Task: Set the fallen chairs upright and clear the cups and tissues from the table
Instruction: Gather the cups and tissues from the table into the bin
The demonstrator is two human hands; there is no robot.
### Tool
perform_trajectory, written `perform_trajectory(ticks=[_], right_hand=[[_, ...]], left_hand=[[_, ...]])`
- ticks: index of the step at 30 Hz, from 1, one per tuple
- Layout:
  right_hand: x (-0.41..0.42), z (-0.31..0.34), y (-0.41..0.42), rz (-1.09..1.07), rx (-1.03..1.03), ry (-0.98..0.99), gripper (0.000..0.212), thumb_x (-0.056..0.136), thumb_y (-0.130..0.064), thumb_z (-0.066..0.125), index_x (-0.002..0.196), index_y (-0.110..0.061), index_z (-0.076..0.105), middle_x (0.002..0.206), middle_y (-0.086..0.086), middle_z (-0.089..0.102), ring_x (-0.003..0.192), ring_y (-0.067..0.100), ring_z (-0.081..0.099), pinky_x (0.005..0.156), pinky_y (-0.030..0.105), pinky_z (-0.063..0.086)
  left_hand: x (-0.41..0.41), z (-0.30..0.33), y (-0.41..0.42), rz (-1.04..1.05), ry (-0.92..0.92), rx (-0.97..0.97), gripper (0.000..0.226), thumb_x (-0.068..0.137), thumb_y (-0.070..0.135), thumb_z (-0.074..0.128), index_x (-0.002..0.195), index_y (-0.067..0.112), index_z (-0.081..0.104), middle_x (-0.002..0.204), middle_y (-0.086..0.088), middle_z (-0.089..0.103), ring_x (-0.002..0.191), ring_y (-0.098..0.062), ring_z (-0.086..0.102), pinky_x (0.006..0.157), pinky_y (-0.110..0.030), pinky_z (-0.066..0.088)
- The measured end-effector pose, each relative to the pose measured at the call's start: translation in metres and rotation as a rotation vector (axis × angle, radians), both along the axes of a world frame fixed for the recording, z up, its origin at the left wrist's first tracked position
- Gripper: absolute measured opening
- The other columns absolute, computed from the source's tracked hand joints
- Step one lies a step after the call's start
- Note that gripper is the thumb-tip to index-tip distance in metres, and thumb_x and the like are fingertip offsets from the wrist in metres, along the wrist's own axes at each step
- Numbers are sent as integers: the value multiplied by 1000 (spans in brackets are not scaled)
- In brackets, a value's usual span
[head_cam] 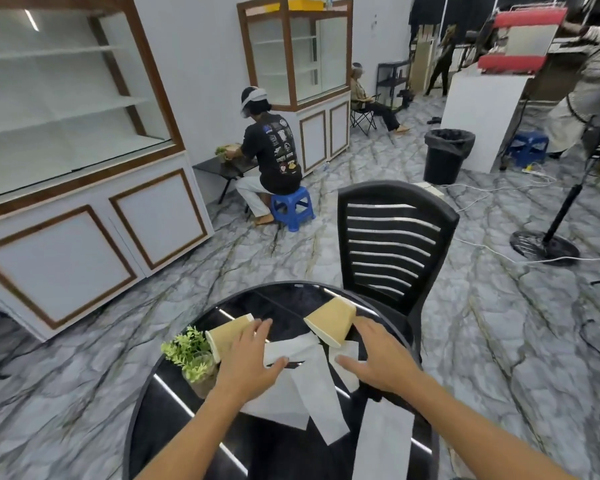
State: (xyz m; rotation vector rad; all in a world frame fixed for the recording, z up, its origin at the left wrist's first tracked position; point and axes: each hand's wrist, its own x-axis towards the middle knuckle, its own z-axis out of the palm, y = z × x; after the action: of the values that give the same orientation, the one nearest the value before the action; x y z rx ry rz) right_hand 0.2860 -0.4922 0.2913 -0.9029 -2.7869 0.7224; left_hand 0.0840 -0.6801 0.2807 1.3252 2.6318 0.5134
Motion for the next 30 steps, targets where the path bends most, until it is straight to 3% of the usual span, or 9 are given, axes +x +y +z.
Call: perform_trajectory(ticks=[6,11,15,22,30], right_hand=[[-48,-17,28,-45,36,-13,91,81,-66,61,151,-21,25,154,-3,36,136,19,39,108,37,40],[-70,-30,41,-55,88,-19,98,78,-72,61,151,-17,25,155,0,34,140,19,35,112,37,36],[-80,-38,46,-61,78,-50,102,78,-72,62,152,-16,21,158,2,28,143,20,31,115,39,34],[-89,-47,44,-77,92,-52,104,71,-71,68,148,-17,23,155,0,28,140,22,32,108,41,40],[-83,-49,40,-114,64,6,101,70,-66,72,146,-19,24,152,-4,29,138,21,31,97,38,44]], left_hand=[[-58,-22,34,105,133,-149,88,84,65,58,156,31,19,164,-3,20,150,-28,18,120,-57,19],[-83,-40,43,148,127,-250,93,80,70,60,155,35,17,166,-6,16,152,-30,13,117,-65,15],[-94,-49,41,147,196,-304,88,80,72,59,153,40,21,163,-3,25,150,-29,21,116,-63,15],[-89,-45,44,149,271,-336,73,86,49,67,148,38,30,145,2,48,132,-26,46,110,-54,31],[-82,-39,44,120,272,-330,67,87,45,68,145,38,35,141,3,51,128,-25,48,104,-49,35]])
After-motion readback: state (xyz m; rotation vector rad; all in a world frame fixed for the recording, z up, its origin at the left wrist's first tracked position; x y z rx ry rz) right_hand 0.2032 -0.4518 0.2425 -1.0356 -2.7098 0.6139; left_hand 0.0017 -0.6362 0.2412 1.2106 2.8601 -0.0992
